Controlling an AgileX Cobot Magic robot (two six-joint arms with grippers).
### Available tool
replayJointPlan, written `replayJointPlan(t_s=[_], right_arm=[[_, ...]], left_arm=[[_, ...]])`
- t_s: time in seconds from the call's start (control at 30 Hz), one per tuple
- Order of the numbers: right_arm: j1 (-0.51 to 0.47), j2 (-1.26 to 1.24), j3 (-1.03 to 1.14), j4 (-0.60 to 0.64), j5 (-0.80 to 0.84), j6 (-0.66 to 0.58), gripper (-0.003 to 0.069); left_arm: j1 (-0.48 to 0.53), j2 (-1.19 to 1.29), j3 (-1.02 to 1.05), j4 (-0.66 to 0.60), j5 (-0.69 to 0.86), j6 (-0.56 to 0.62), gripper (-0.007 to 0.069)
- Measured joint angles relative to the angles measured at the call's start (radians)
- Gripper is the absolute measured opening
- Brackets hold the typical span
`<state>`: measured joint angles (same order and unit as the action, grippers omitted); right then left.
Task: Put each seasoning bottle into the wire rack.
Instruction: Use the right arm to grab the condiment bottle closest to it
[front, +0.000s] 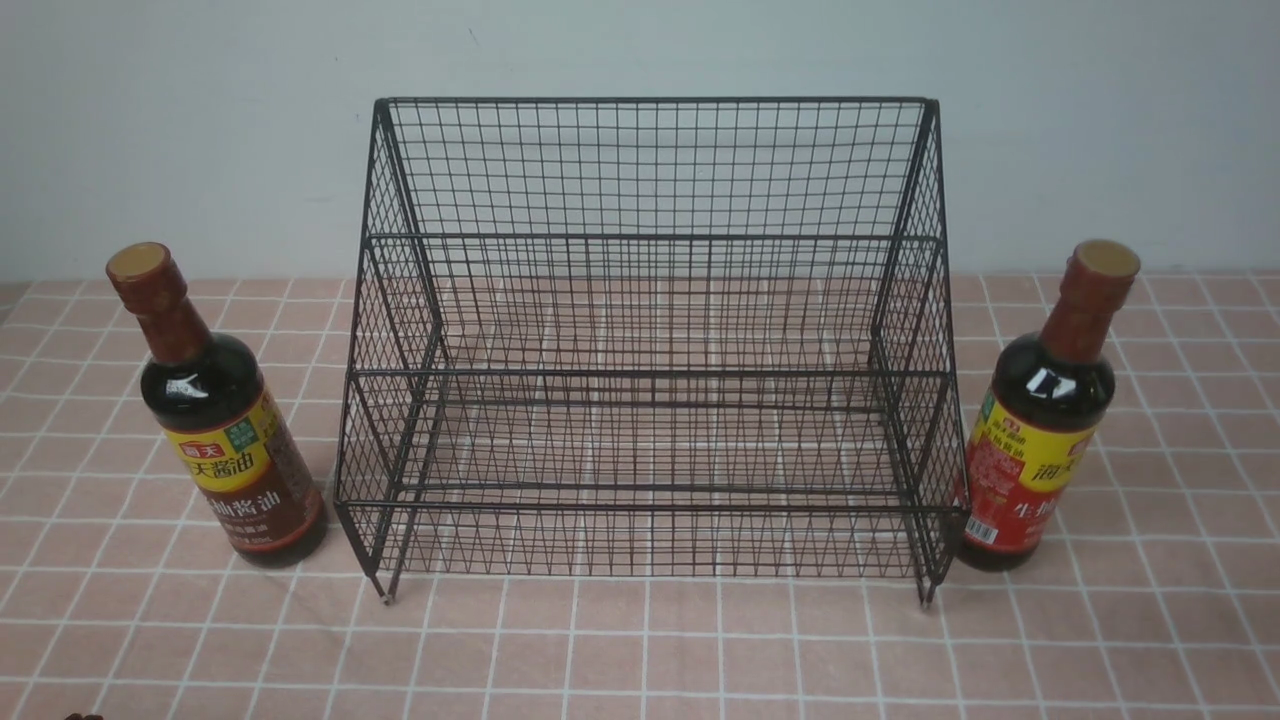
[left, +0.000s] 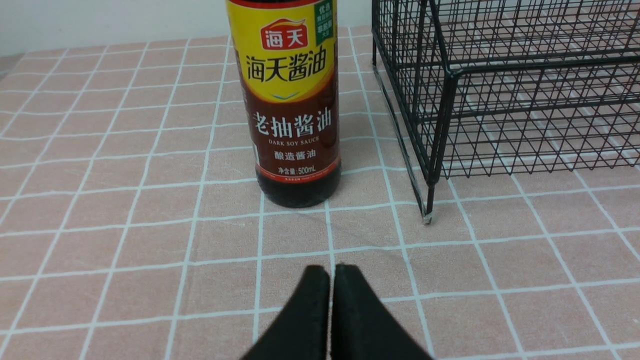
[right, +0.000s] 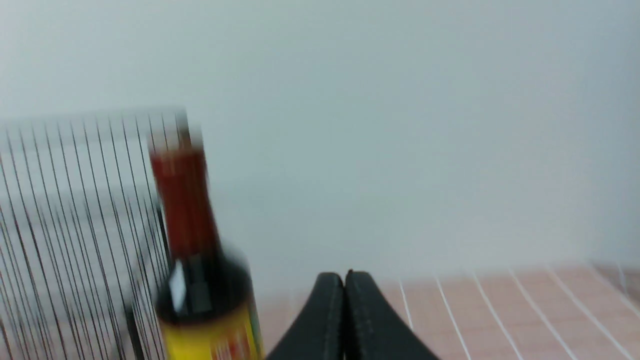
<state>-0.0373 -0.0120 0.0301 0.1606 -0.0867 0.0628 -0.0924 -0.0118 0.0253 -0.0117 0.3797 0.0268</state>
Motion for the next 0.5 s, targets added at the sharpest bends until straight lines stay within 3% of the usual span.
replayJointPlan(t_s=[0.17,0.5], right_arm=[[0.000,0.000,0.000,0.063,-0.183,0.037,-0.0015],[0.000,0.000,0.000,0.028,-0.284,0.007,-0.0015]], left_arm=[[0.000,0.000,0.000,0.000,0.000,0.000,-0.0007],[0.000,0.000,0.000,0.000,0.000,0.000,-0.0007]])
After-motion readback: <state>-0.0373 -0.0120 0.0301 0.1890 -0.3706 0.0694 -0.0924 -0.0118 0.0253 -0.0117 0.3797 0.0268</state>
